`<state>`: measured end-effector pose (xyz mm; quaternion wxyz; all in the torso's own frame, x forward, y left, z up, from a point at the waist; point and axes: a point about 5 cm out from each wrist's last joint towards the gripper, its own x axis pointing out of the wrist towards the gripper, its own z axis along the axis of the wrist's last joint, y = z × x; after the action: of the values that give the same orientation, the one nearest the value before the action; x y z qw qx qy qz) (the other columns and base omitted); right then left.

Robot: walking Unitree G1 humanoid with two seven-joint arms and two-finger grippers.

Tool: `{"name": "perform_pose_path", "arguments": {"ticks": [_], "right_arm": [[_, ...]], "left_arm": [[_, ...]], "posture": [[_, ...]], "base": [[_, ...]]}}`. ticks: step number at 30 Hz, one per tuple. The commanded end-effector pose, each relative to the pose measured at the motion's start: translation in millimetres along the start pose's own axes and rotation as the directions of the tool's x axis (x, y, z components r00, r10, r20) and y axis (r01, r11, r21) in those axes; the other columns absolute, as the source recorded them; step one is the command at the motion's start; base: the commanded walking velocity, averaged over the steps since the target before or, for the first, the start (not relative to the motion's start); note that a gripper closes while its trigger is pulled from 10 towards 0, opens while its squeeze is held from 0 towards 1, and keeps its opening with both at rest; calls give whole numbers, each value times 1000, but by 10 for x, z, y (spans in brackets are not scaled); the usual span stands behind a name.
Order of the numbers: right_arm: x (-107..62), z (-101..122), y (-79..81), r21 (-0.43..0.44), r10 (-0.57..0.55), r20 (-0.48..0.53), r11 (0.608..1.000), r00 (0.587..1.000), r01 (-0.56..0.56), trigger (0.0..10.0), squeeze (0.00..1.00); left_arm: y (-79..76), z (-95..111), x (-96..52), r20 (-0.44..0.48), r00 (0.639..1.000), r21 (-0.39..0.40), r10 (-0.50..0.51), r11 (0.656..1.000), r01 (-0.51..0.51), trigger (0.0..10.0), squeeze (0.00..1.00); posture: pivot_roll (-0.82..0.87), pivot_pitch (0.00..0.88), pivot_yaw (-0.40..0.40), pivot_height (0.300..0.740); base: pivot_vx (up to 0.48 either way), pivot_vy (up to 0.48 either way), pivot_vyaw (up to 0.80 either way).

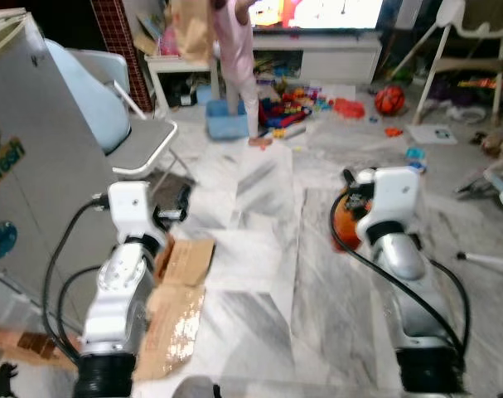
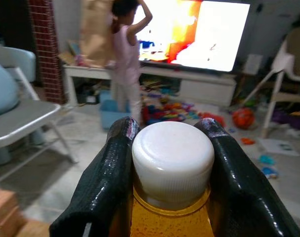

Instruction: Restocking fridge

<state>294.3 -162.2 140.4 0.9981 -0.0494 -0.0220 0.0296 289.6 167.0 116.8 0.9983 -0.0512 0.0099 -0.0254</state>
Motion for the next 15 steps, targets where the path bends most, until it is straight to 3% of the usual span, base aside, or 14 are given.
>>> {"name": "perform_pose_path", "arguments": {"ticks": [1,8,10,13,15], "right_arm": [[-35,26,-86,8,-26,20,1000,999,26,10000,0],[-41,-62,-148,-64,-64,-20,996,998,63,10000,0],[-48,-120,-145,5,-75,-60,997,995,75,10000,0],[-54,-166,-174,-24,-109,-92,994,990,107,10000,0],[-63,-201,-172,20,-106,-126,994,986,109,10000,0]], "left_arm": [[-26,-2,-4,1,1000,-13,-16,1000,16,10000,0],[-84,-28,-14,-8,999,-17,-43,999,43,10000,0],[-121,-48,-19,-15,998,-33,-55,998,54,10000,0],[-165,-78,-41,-31,998,-43,-59,997,58,10000,0],[-194,-86,-72,-31,997,-38,-72,997,71,10000,0]], "posture": [[-5,0,41,740],[-8,8,25,740],[-10,8,10,740],[-9,11,0,740],[-6,10,-4,740]], "base": [[0,480,0],[0,480,0],[0,480,0],[0,480,0],[0,480,0]]}}
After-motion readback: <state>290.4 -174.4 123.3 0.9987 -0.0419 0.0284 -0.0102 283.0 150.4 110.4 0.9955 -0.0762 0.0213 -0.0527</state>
